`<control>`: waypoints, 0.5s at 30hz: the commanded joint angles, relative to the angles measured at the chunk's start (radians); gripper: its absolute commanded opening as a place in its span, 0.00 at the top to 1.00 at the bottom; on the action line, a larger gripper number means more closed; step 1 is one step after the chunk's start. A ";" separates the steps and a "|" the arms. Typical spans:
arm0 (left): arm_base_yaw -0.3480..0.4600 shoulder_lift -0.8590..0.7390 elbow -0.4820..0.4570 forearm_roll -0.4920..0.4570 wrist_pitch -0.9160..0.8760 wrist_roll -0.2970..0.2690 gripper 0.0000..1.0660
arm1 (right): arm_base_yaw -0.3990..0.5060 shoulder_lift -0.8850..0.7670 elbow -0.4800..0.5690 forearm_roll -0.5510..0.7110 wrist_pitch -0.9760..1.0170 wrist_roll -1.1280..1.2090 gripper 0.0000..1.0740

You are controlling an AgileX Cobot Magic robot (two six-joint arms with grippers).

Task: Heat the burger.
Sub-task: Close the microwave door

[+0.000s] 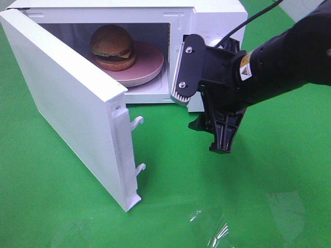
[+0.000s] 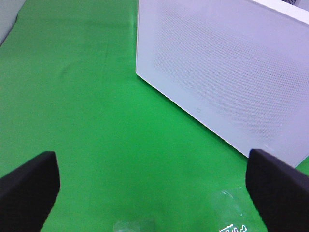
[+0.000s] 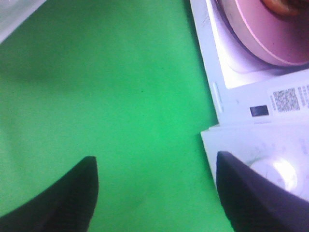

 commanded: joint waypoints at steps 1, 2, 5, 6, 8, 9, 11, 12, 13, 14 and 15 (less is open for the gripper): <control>0.003 -0.015 -0.001 -0.004 -0.008 -0.005 0.09 | 0.001 -0.062 0.030 0.043 0.017 0.106 0.36; 0.003 -0.015 -0.001 -0.004 -0.008 -0.005 0.09 | 0.001 -0.110 0.051 0.089 0.032 0.194 0.37; 0.003 -0.015 -0.001 -0.004 -0.008 -0.005 0.09 | 0.001 -0.195 0.068 0.129 0.115 0.389 0.36; 0.003 -0.015 -0.001 -0.004 -0.008 -0.005 0.09 | 0.001 -0.195 0.068 0.129 0.115 0.389 0.36; 0.003 -0.015 -0.001 -0.004 -0.008 -0.005 0.09 | 0.001 -0.260 0.068 0.130 0.216 0.536 0.32; 0.003 -0.015 -0.001 -0.004 -0.008 -0.005 0.09 | 0.001 -0.260 0.068 0.130 0.216 0.536 0.32; 0.003 -0.015 -0.001 -0.004 -0.008 -0.005 0.09 | 0.001 -0.293 0.068 0.138 0.285 0.589 0.27; 0.003 -0.015 -0.001 -0.004 -0.008 -0.005 0.09 | 0.001 -0.318 0.068 0.141 0.375 0.623 0.25; 0.003 -0.015 -0.001 -0.004 -0.008 -0.005 0.09 | 0.001 -0.318 0.068 0.141 0.375 0.623 0.25; 0.003 -0.015 -0.001 -0.004 -0.008 -0.005 0.09 | 0.001 -0.327 0.068 0.141 0.411 0.637 0.25; 0.003 -0.015 -0.001 -0.004 -0.008 -0.005 0.09 | 0.001 -0.343 0.068 0.140 0.501 0.659 0.27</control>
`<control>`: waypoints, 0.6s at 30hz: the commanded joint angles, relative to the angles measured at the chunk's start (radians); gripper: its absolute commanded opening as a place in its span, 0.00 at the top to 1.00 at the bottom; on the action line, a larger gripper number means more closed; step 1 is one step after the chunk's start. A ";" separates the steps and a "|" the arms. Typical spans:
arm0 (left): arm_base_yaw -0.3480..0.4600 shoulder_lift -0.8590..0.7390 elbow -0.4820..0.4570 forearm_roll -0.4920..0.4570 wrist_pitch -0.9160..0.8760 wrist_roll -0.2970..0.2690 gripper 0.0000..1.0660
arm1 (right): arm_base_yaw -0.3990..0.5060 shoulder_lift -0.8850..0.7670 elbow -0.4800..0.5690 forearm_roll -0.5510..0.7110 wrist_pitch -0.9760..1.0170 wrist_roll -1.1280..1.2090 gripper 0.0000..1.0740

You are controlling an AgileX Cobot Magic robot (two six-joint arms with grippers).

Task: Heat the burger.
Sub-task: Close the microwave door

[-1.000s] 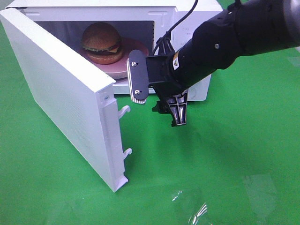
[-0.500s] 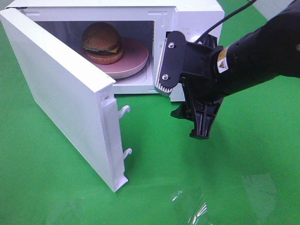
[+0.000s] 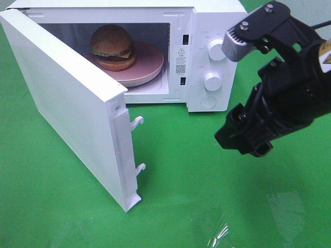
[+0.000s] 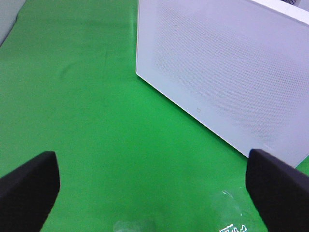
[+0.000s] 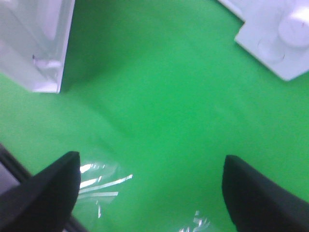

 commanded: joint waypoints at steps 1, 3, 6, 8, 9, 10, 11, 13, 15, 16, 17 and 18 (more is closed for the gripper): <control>0.003 -0.015 -0.001 -0.004 -0.008 -0.005 0.09 | 0.001 -0.024 0.003 0.004 0.120 0.047 0.27; 0.003 -0.015 -0.001 -0.004 -0.008 -0.005 0.09 | 0.001 -0.036 0.003 0.005 0.196 0.065 0.29; 0.003 -0.015 -0.001 -0.004 -0.008 -0.005 0.09 | 0.001 -0.049 0.004 0.006 0.305 0.094 0.30; 0.003 -0.015 -0.001 -0.004 -0.008 -0.005 0.09 | 0.001 -0.061 0.008 0.006 0.359 0.105 0.30; 0.003 -0.015 -0.001 -0.004 -0.008 -0.005 0.09 | 0.001 -0.082 0.014 0.006 0.382 0.119 0.30; 0.003 -0.015 -0.001 -0.004 -0.008 -0.005 0.09 | 0.001 -0.082 0.014 0.006 0.382 0.119 0.30; 0.003 -0.015 -0.001 -0.004 -0.008 -0.005 0.09 | 0.001 -0.115 0.028 0.006 0.395 0.135 0.30; 0.003 -0.015 -0.001 -0.004 -0.008 -0.005 0.09 | 0.001 -0.130 0.035 0.006 0.397 0.143 0.30; 0.003 -0.015 -0.001 -0.004 -0.008 -0.005 0.09 | 0.001 -0.171 0.057 0.006 0.400 0.148 0.30; 0.003 -0.015 -0.001 -0.004 -0.008 -0.005 0.09 | 0.000 -0.221 0.088 0.006 0.399 0.151 0.30; 0.003 -0.015 -0.001 -0.004 -0.008 -0.005 0.09 | -0.003 -0.243 0.102 0.004 0.396 0.152 0.30; 0.003 -0.015 -0.001 -0.004 -0.008 -0.005 0.09 | -0.003 -0.243 0.102 0.004 0.396 0.152 0.30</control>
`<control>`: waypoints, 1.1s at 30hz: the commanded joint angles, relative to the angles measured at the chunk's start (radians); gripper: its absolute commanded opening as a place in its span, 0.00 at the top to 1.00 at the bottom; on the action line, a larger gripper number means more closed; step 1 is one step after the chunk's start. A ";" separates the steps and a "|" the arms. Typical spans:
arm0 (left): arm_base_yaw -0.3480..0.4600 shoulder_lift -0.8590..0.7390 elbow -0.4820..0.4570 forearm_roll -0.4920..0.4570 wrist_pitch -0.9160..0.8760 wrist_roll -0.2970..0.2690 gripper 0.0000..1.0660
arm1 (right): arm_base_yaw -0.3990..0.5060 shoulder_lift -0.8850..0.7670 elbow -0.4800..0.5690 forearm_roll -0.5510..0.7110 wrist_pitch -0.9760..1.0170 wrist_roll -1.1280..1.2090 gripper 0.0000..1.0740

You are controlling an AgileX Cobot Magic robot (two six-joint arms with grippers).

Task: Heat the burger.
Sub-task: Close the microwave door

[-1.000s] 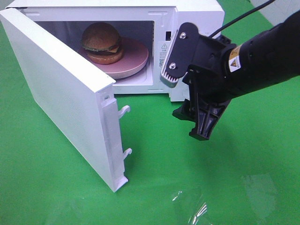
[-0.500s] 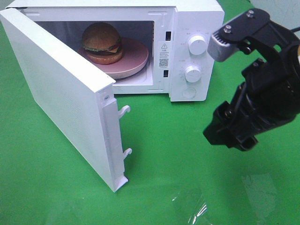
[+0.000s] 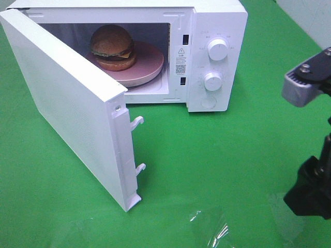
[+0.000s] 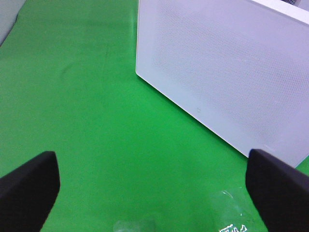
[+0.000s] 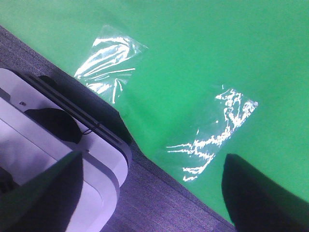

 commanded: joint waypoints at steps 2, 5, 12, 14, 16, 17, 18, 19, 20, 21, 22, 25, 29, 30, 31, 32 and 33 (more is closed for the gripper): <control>0.003 -0.015 -0.001 -0.004 -0.008 -0.005 0.09 | -0.020 -0.102 0.077 -0.003 -0.002 0.028 0.30; 0.003 -0.015 -0.001 -0.004 -0.008 -0.005 0.09 | -0.096 -0.177 0.130 -0.001 -0.012 0.033 0.30; 0.003 -0.015 -0.001 -0.004 -0.008 -0.005 0.09 | -0.277 -0.409 0.193 0.000 -0.054 0.037 0.30; 0.003 -0.015 -0.001 -0.004 -0.008 -0.005 0.09 | -0.390 -0.553 0.208 0.005 -0.058 0.069 0.30; 0.003 -0.015 -0.001 -0.004 -0.008 -0.005 0.09 | -0.414 -0.589 0.212 0.005 -0.058 0.069 0.30; 0.003 -0.015 -0.001 -0.004 -0.008 -0.005 0.09 | -0.414 -0.589 0.212 0.005 -0.058 0.069 0.30; 0.003 -0.015 -0.001 -0.004 -0.008 -0.005 0.09 | -0.473 -0.663 0.228 0.005 -0.053 0.066 0.30; 0.003 -0.015 -0.001 -0.004 -0.008 -0.005 0.09 | -0.473 -0.663 0.228 0.005 -0.053 0.066 0.30; 0.003 -0.015 -0.001 -0.004 -0.008 -0.005 0.09 | -0.521 -0.727 0.249 0.005 -0.053 0.057 0.30; 0.003 -0.015 -0.001 -0.004 -0.008 -0.005 0.09 | -0.549 -0.779 0.255 0.005 -0.047 0.057 0.30; 0.003 -0.015 -0.001 -0.004 -0.008 -0.005 0.09 | -0.549 -0.779 0.255 0.005 -0.047 0.057 0.30; 0.003 -0.015 -0.001 -0.004 -0.008 -0.005 0.09 | -0.575 -0.850 0.255 0.006 -0.047 0.055 0.30; 0.003 -0.015 -0.001 -0.004 -0.008 -0.005 0.09 | -0.584 -0.922 0.255 0.006 -0.047 0.053 0.30; 0.003 -0.015 -0.001 -0.004 -0.008 -0.005 0.09 | -0.584 -0.971 0.255 0.005 -0.047 0.053 0.31; 0.003 -0.015 -0.001 -0.004 -0.008 -0.005 0.09 | -0.584 -0.971 0.255 0.005 -0.047 0.053 0.31; 0.003 -0.015 -0.001 -0.004 -0.008 -0.005 0.09 | -0.584 -0.990 0.255 0.005 -0.047 0.053 0.31; 0.003 -0.015 -0.001 -0.004 -0.008 -0.005 0.09 | -0.584 -0.990 0.255 0.005 -0.047 0.053 0.31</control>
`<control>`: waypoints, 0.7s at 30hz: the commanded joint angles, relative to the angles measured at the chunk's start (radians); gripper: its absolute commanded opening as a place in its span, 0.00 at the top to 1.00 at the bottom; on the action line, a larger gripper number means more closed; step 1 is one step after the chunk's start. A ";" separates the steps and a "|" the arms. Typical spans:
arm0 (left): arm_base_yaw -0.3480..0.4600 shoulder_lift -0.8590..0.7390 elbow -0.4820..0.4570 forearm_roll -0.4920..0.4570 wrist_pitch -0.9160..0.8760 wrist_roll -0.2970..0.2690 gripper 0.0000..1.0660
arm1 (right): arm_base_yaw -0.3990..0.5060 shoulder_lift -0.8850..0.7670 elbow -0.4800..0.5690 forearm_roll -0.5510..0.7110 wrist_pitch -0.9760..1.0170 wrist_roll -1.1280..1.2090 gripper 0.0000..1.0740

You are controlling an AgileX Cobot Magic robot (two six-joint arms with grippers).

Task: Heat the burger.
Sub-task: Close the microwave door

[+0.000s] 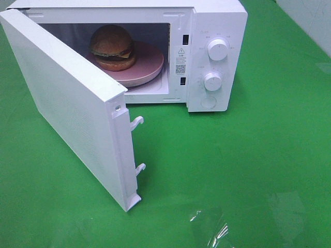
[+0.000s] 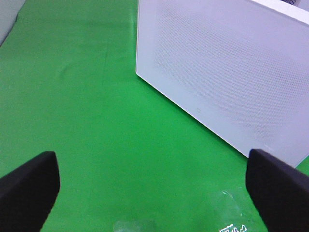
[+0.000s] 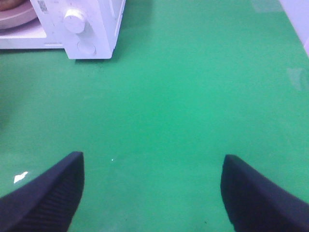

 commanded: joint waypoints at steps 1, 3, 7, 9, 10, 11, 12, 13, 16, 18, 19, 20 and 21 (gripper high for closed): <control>0.003 -0.015 -0.001 -0.004 -0.008 -0.005 0.09 | -0.017 -0.082 0.003 0.004 -0.005 -0.005 0.32; 0.003 -0.015 -0.001 -0.004 -0.008 -0.005 0.09 | -0.035 -0.100 0.004 0.003 -0.005 -0.004 0.33; 0.003 -0.015 -0.001 -0.004 -0.008 -0.005 0.09 | -0.043 -0.098 0.004 0.005 -0.005 -0.007 0.36; 0.003 -0.015 -0.001 -0.004 -0.008 -0.005 0.09 | -0.040 -0.098 0.004 0.005 -0.005 -0.008 0.37; 0.003 -0.015 -0.001 -0.004 -0.008 -0.005 0.09 | -0.040 -0.098 0.004 0.005 -0.005 -0.008 0.37; 0.003 -0.015 -0.001 -0.004 -0.008 -0.005 0.09 | -0.040 -0.098 0.004 0.005 -0.005 -0.007 0.37; 0.003 -0.015 -0.001 -0.004 -0.008 -0.005 0.09 | -0.040 -0.098 0.004 0.005 -0.005 -0.007 0.37; 0.003 -0.015 -0.001 -0.004 -0.008 -0.005 0.09 | -0.040 -0.098 0.004 0.005 -0.005 -0.007 0.37; 0.003 -0.015 -0.001 -0.004 -0.008 -0.005 0.09 | -0.040 -0.098 0.004 0.005 -0.005 -0.007 0.37; 0.003 -0.015 -0.001 -0.004 -0.008 -0.005 0.09 | -0.040 -0.098 0.004 0.005 -0.005 -0.007 0.37; 0.003 -0.015 -0.001 -0.004 -0.008 -0.005 0.09 | -0.040 -0.098 0.004 0.005 -0.005 -0.007 0.37; 0.003 -0.015 -0.001 -0.004 -0.008 -0.005 0.09 | -0.040 -0.098 0.004 0.005 -0.005 -0.007 0.37; 0.003 -0.015 -0.001 -0.004 -0.008 -0.005 0.09 | -0.040 -0.098 0.004 0.005 -0.005 -0.007 0.37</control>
